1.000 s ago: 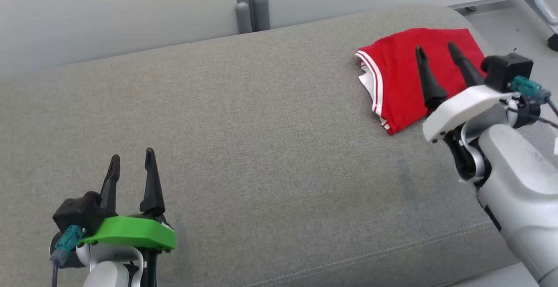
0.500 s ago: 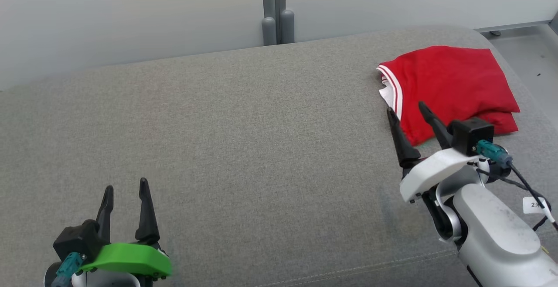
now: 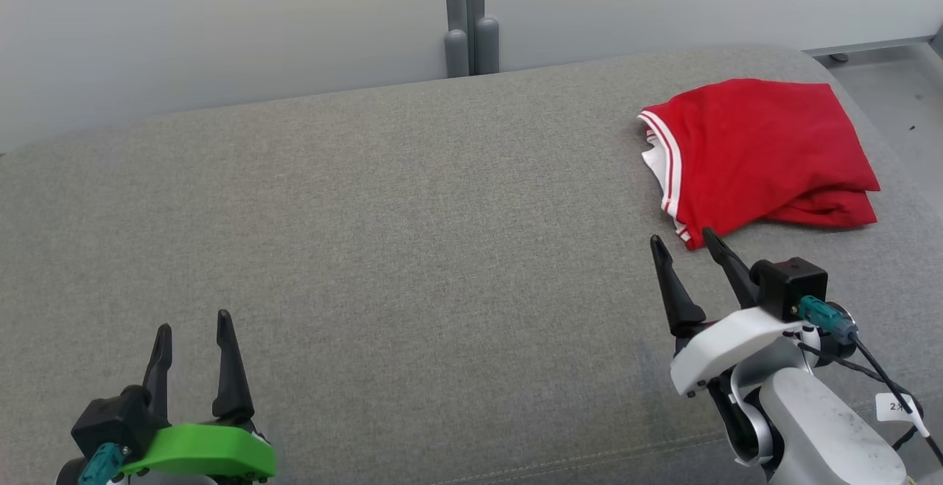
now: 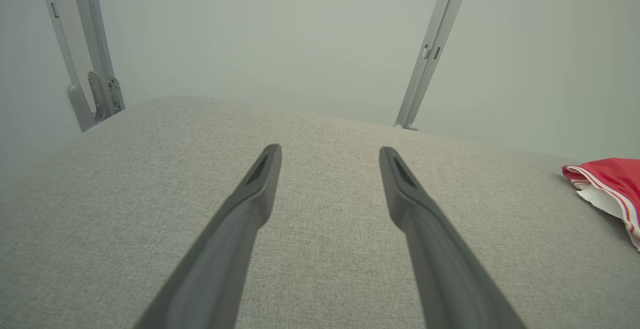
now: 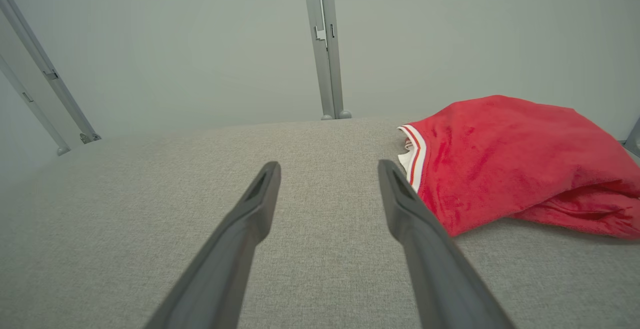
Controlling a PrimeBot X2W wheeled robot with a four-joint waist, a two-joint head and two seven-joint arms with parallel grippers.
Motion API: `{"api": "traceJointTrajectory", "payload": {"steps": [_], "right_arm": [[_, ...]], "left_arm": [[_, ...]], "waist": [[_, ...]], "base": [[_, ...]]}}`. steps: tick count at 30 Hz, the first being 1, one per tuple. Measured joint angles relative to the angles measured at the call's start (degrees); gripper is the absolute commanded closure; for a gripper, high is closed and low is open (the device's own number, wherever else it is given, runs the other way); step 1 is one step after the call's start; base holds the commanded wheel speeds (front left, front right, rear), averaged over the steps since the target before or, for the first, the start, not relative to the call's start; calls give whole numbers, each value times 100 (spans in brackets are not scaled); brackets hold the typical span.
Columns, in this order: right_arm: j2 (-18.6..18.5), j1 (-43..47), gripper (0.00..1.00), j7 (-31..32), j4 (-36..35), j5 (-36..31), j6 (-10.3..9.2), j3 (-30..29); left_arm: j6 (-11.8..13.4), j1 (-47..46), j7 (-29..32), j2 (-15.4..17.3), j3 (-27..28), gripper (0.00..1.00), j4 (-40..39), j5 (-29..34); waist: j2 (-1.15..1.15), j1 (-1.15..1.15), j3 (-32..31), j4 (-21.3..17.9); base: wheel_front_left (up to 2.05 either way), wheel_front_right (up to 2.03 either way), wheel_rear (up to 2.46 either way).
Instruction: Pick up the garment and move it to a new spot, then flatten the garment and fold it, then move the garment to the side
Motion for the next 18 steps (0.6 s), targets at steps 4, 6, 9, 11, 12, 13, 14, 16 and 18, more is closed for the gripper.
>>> {"api": "traceJointTrajectory", "payload": {"steps": [4,6,9,11,12,13,14,16,18], "right_arm": [[53,103,0,0,-82,-85,0,-88],[78,155,0,0,-93,-163,0,-151],[82,222,0,0,-123,-242,0,-242],[85,237,0,0,-147,-286,-1,-302],[89,240,0,0,-164,-294,-1,-331],[94,243,0,0,-183,-316,-1,-355],[102,250,0,0,-203,-336,-1,-378],[125,287,0,0,-231,-375,-1,-415],[153,341,0,0,-247,-391,-1,-441]], "left_arm": [[0,102,0,-7,3,0,-19,1],[0,135,0,-9,4,0,-26,9],[0,135,0,-10,19,0,-67,60],[0,136,0,-11,30,0,-82,101],[0,136,0,-11,31,0,-88,101],[1,136,0,-12,31,0,-93,102],[0,137,0,-12,30,0,-98,103],[1,138,0,-13,29,0,-102,122],[1,139,0,-13,27,0,-111,149]], "waist": [[0,0,0,-7],[0,0,0,-9],[0,0,0,-13],[0,0,-2,-16],[0,0,-3,-17],[0,0,-4,-19],[0,0,-6,-20],[0,0,-10,-23],[0,0,-15,-25]], "base": [[0,0,0],[0,0,0],[0,0,0],[0,0,0],[0,0,0],[0,0,0],[0,0,0],[0,0,0],[0,0,0]]}}
